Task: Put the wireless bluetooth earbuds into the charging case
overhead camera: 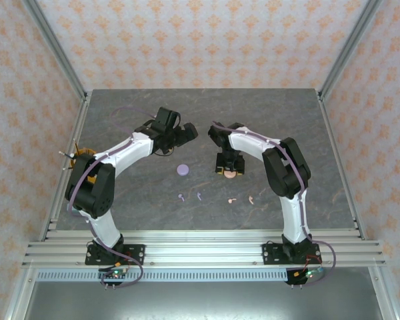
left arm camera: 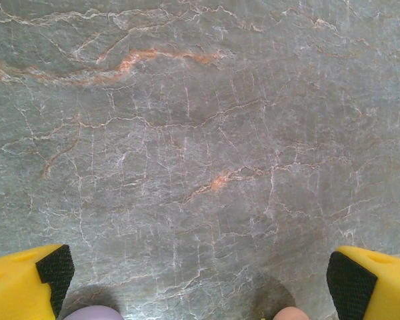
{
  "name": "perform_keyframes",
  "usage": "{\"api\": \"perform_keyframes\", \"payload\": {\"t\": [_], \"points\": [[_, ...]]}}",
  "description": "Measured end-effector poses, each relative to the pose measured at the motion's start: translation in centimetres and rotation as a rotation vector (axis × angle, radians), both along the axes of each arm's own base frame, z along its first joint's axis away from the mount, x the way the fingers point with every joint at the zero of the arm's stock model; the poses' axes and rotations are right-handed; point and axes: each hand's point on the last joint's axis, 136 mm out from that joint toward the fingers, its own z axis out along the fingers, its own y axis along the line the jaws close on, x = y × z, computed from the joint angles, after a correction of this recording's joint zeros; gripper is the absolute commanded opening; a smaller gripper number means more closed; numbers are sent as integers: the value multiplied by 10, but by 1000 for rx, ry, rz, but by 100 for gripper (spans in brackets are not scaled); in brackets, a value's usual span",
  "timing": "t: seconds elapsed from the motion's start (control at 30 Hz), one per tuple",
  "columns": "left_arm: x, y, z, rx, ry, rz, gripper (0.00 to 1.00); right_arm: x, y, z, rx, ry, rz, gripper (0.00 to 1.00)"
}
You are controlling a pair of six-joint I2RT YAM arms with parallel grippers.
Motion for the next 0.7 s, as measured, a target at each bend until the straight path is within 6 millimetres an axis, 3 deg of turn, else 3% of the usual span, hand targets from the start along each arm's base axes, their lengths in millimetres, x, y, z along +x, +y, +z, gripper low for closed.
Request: {"api": "perform_keyframes", "payload": {"t": [0.4,0.7], "points": [[-1,0,14,-8,-30,-5,100,1,0,0,11,6,52,63],[-3,-3,24,-13,-50,-12,100,0,2,-1,43,0,59,56]]}}
